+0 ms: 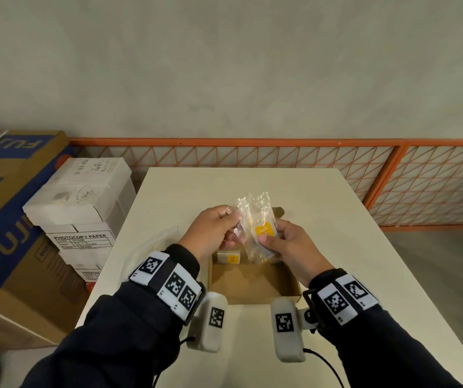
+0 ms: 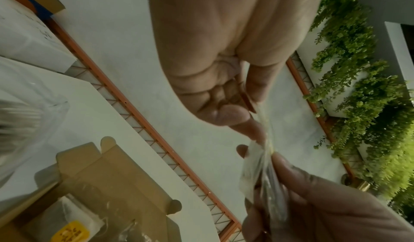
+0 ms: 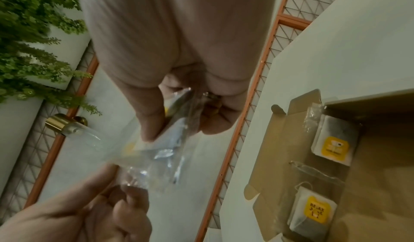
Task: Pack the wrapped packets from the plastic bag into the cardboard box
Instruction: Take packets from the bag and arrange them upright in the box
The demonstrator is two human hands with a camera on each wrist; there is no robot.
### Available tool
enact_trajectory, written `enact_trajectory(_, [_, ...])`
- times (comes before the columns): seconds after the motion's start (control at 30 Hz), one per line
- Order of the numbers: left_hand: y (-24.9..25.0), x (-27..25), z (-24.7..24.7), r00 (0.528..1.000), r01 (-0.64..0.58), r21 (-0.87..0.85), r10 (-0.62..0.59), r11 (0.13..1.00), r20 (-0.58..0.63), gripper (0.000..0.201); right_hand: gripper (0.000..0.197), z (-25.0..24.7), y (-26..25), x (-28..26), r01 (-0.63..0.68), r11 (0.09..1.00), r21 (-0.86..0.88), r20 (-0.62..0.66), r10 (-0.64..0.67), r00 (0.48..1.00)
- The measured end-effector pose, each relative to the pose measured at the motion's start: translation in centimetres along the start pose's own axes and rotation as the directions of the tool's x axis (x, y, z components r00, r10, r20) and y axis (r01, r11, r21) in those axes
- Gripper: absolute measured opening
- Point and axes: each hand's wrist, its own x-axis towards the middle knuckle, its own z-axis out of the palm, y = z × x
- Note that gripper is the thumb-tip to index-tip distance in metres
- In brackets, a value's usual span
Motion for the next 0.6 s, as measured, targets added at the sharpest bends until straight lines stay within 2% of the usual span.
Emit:
enact_trajectory(0.13, [-0.5, 0.1, -0.6, 1.000, 0.014, 0.057, -0.014, 0.998, -0.010, 0.030, 0.005, 0.5, 0.2, 0.3, -0.070, 0.998, 0.010, 0.007, 0.070, 0.998])
enact_trajectory(0.3, [-1.5, 0.0, -1.9, 0.996, 0.073, -0.016, -0.073, 0.997, -0.047, 0.024, 0.018, 0.4, 0.9, 0.7, -0.097, 0.995, -0.007, -0.091, 0.096, 0.991])
enact_trajectory(0.37, [-3.1, 0.4, -3.4, 0.989, 0.104, 0.133, -0.088, 0.986, -0.122, 0.025, 0.021, 0.0, 1.2, 0.9, -0.109, 0.994, -0.004, -0.136, 0.107, 0.985])
enact_trajectory(0.43, [-5.5, 1.1, -5.3, 0.978, 0.181, 0.412, -0.119, 0.893, -0.172, 0.026, 0.025, -0.4, 1.5, 0.9, -0.118, 0.993, -0.004, -0.153, 0.116, 0.981])
enact_trajectory(0.5, [-8.2, 1.5, -6.6, 0.954, 0.290, 0.680, -0.261, 0.673, -0.149, 0.034, 0.029, -0.6, 1.8, 0.7, -0.136, 0.991, 0.005, -0.156, 0.135, 0.978])
enact_trajectory(0.53, [-9.5, 1.6, -7.0, 0.930, 0.330, 0.741, -0.337, 0.586, -0.148, 0.037, 0.030, -0.6, 1.9, 0.7, -0.144, 0.989, 0.012, -0.155, 0.145, 0.977])
enact_trajectory(0.6, [-11.3, 1.4, -7.6, 0.905, 0.360, 0.809, -0.384, 0.465, -0.183, 0.039, 0.028, -0.5, 2.1, 0.6, -0.146, 0.989, -0.001, -0.152, 0.145, 0.978])
